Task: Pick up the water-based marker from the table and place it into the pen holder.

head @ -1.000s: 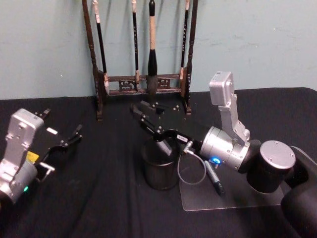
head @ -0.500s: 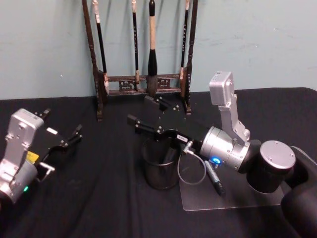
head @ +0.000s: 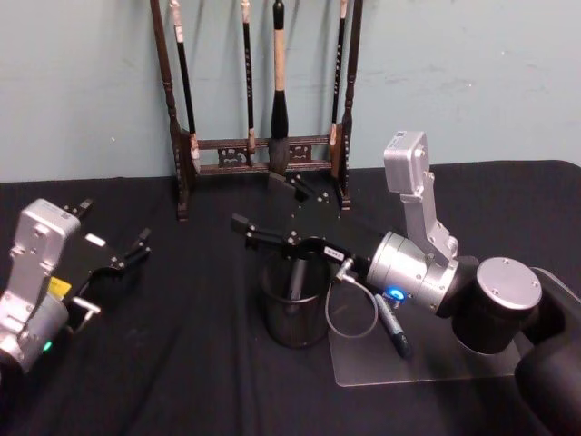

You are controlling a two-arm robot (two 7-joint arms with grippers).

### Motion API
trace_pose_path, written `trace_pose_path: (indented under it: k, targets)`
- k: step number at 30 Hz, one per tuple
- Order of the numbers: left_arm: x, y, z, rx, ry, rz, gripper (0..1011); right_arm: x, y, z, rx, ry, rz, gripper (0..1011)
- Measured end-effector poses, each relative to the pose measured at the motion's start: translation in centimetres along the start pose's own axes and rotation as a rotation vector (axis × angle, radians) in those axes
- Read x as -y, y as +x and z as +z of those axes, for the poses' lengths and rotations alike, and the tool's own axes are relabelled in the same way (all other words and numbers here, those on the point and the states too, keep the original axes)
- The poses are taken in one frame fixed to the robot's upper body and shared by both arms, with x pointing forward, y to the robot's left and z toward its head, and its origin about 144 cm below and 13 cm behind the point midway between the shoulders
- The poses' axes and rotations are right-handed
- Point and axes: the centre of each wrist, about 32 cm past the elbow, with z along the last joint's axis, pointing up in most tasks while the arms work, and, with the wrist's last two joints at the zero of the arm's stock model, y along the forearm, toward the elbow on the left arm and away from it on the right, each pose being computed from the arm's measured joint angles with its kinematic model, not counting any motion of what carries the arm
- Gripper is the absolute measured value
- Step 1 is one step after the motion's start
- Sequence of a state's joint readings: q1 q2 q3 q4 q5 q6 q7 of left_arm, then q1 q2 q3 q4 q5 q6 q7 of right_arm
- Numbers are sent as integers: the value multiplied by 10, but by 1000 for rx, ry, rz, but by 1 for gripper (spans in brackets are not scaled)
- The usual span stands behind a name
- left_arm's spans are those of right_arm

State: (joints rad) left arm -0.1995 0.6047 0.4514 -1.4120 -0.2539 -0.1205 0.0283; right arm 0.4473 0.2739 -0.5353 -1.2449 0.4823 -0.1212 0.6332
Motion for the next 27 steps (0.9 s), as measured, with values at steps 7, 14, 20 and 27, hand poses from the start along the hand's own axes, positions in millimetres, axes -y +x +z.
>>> trace_pose_path:
  k: [7,14,20,27]
  targets:
    - [0,0,0,0,0,0,1001,0,0,0,0,0,0,1000]
    - [0,0,0,0,0,0,1001,0,-1,2,14,-5,-17,1000]
    - [0,0,0,0,0,0,1001,2,-8,12,75,-37,-96,1000]
    - [0,0,0,0,0,0,1001,6,-19,28,99,-81,-217,1000]
